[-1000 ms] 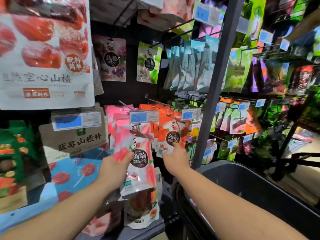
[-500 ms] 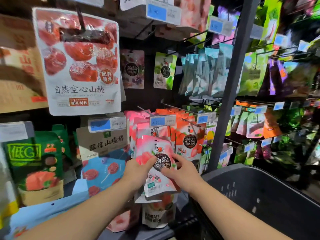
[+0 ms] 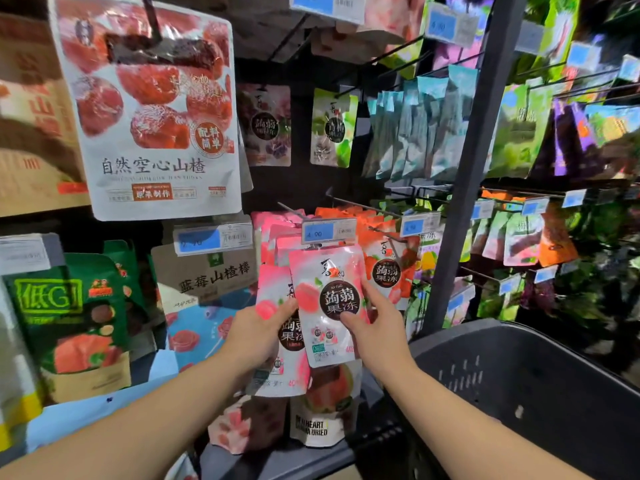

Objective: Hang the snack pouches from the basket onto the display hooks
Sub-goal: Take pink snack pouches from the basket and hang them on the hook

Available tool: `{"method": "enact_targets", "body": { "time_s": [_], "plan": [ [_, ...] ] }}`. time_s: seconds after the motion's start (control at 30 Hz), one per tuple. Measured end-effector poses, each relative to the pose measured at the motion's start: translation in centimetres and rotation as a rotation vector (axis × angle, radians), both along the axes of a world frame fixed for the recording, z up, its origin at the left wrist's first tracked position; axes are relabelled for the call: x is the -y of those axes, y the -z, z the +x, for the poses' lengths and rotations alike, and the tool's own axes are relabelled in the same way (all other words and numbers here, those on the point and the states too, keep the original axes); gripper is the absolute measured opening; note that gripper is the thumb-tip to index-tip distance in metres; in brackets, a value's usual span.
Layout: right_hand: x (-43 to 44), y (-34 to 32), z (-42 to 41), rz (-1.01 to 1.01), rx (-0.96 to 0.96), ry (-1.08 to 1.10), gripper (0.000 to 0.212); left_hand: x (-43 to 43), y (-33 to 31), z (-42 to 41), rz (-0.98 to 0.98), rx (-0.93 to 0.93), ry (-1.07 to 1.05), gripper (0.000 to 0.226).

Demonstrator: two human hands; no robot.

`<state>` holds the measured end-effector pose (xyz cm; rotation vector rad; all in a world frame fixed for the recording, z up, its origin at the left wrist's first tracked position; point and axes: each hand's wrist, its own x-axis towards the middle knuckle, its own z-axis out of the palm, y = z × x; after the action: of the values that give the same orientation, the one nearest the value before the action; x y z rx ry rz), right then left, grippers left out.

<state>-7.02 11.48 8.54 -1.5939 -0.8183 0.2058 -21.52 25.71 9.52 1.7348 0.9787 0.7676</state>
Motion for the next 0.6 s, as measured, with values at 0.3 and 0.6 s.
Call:
{"method": "enact_targets", "body": {
  "time_s": [0.3,0.6],
  "plan": [
    [-2.4,0.2,0.5,-0.004,-0.006,0.021,0.074,0.2,-1.0,0.7,-0.011,0.031,-0.064,0.047],
    [-3.8,1.0,1.1,-0.028,-0.010,0.016,0.075,-0.7,-0.5,1.2,-0.030,0.023,-0.079,0.049]
  ]
}}
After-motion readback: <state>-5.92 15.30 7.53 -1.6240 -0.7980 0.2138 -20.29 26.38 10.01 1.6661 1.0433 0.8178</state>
